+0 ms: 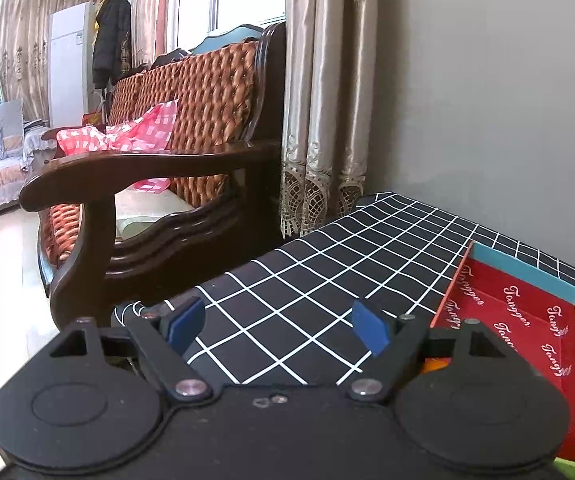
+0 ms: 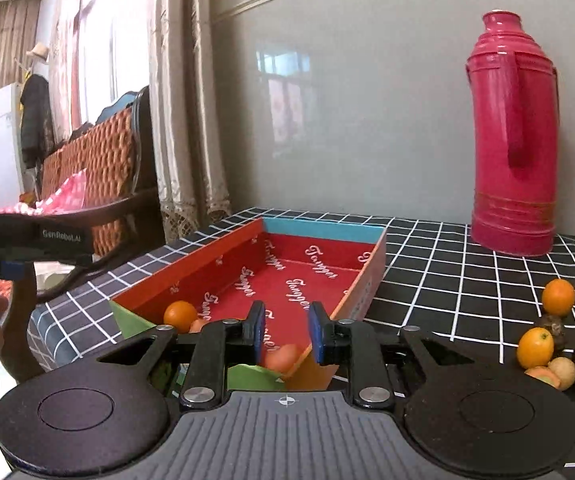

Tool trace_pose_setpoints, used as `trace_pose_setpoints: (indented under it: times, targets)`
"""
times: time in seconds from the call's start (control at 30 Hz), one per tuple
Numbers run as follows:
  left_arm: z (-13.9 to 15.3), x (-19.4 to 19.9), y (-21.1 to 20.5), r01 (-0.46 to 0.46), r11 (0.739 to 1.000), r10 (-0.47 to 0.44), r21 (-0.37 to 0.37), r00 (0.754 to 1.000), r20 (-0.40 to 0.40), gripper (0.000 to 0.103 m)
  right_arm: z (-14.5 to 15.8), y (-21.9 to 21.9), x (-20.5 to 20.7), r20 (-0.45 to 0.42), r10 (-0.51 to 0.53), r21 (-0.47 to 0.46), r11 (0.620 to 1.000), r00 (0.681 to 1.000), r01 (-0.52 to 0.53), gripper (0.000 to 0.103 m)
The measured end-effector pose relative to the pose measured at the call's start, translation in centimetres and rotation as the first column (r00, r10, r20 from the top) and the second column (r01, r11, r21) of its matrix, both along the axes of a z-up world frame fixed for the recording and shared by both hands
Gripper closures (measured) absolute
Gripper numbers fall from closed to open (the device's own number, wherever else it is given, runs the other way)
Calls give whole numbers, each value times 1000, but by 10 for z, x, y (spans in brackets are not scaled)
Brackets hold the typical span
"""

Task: Organize fruits
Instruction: 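Grasp the carrot piece with the right gripper and drop it into the box, then grasp the sliced carrot chunk with the left gripper and drop it into the box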

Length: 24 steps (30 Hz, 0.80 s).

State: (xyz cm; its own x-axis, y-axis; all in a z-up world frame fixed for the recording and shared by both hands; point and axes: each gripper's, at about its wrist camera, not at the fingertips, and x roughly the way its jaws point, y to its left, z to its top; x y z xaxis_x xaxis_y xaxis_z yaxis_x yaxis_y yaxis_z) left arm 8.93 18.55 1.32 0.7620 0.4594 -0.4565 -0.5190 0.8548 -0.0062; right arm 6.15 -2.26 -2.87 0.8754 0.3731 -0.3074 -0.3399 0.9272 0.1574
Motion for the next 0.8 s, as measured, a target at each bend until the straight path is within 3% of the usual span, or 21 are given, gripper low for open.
trace_pose_setpoints:
  times: [0.03,0.1,0.23,0.37,0.47,0.53,0.7,0.8]
  targets:
    - [0,0,-1,2,1000,-2,1,1000,0,30,1,-4,-1,-3,-13,11,1000,1000,13,41]
    - [1,1,-6,8,1000,-8,8,1000,3,30,6,-17,-8,25,-80,50,996,996,79,18]
    - [2,1,-19,36,999,-36,28,999,12,30,14,-43,-18,81,-242,105,967,967,233,6]
    - [5,-1,-44,115,992,-118,53,992,41,29,19,-72,-28,105,-451,122,891,886,438,0]
    - [6,-5,-73,202,975,-209,97,975,70,27,24,-99,-37,111,-601,136,798,792,587,0]
    - [6,-8,-93,262,957,-274,125,958,86,25,26,-118,-42,91,-704,135,709,704,692,0]
    - [-1,-17,-150,450,874,-470,182,878,86,24,26,-167,-54,10,-843,130,534,538,835,0]
    - [-11,-21,-185,561,804,-580,196,813,54,24,22,-194,-64,-44,-852,156,510,521,846,0]
